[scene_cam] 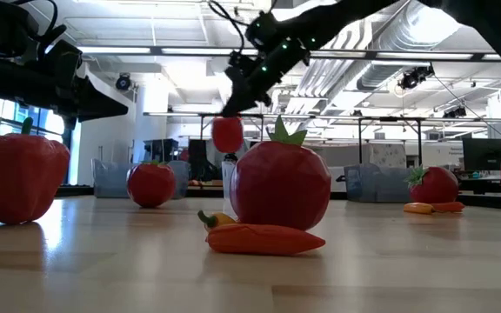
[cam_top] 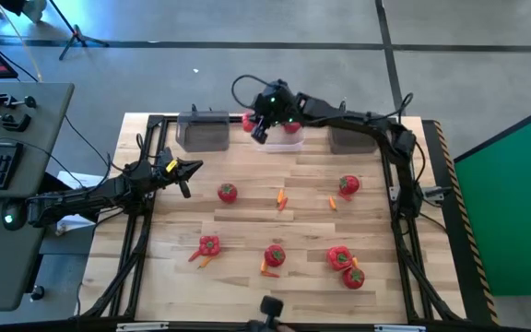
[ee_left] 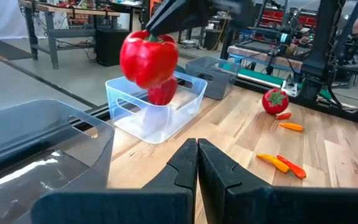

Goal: Sort produce into baskets
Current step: Put the red bell pepper into the transparent bin

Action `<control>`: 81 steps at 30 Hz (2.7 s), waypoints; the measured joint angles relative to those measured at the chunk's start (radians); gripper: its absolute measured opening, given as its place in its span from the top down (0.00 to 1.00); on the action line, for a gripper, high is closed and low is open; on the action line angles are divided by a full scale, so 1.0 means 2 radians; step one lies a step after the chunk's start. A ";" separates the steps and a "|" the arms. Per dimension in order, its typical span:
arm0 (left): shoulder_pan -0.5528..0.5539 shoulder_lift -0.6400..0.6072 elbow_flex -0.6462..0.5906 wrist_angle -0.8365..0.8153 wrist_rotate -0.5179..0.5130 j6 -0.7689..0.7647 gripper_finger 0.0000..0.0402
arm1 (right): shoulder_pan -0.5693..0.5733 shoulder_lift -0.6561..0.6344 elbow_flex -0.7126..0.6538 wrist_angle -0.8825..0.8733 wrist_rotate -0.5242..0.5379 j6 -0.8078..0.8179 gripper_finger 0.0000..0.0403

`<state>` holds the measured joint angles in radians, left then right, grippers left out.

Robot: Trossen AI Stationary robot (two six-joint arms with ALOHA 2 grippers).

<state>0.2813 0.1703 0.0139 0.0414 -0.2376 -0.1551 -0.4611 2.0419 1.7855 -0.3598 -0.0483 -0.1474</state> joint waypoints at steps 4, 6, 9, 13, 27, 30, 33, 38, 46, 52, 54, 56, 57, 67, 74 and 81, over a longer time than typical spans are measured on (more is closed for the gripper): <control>0.000 0.000 0.000 0.000 0.000 0.000 1.00 | -0.027 -0.001 0.000 -0.017 -0.031 -0.011 1.00; 0.000 0.000 0.000 0.000 0.000 0.000 1.00 | -0.037 0.000 0.000 -0.021 -0.042 -0.021 1.00; 0.000 0.000 0.000 0.000 0.000 0.000 1.00 | -0.049 0.007 0.000 -0.024 -0.064 -0.027 1.00; 0.000 0.000 0.000 0.000 0.000 0.000 1.00 | -0.057 0.027 0.000 -0.027 -0.091 -0.035 1.00; 0.000 0.000 0.000 0.000 0.000 0.000 1.00 | -0.083 0.060 0.000 -0.019 -0.124 -0.062 1.00; 0.000 0.000 0.000 0.000 0.000 -0.001 1.00 | -0.084 0.068 0.000 -0.013 -0.126 -0.063 1.00; 0.000 0.000 0.000 0.000 0.000 -0.004 1.00 | -0.086 0.075 0.000 -0.009 -0.125 -0.062 1.00; 0.000 0.000 0.000 0.000 0.000 -0.004 1.00 | -0.095 0.076 0.000 0.001 -0.120 -0.055 1.00; 0.000 0.000 0.000 0.000 0.005 0.000 1.00 | -0.104 0.083 0.000 0.003 -0.128 -0.037 1.00; 0.000 0.000 0.000 0.000 0.009 0.000 1.00 | -0.100 0.094 0.000 0.014 -0.130 -0.035 1.00; 0.000 0.000 0.000 0.000 0.009 -0.001 1.00 | -0.100 0.095 0.000 0.014 -0.129 -0.035 1.00; 0.000 0.000 0.000 0.000 0.009 -0.001 1.00 | -0.100 0.095 0.000 0.013 -0.129 -0.035 0.98; 0.000 0.000 0.000 0.000 0.009 -0.001 1.00 | -0.100 0.095 0.000 0.013 -0.129 -0.035 0.97; 0.000 0.000 0.000 0.000 0.009 -0.009 1.00 | -0.100 0.095 0.000 -0.005 -0.090 -0.031 0.73; 0.000 0.000 0.000 0.000 0.009 -0.009 1.00 | -0.100 0.095 0.000 -0.007 -0.088 -0.031 0.57; 0.000 0.000 0.000 0.000 0.009 -0.009 1.00 | -0.092 0.093 0.000 -0.005 -0.092 -0.051 0.51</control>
<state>0.2806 0.1703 0.0139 0.0411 -0.2192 -0.1734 -0.6447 2.2284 1.7851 -0.3704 -0.2325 -0.2499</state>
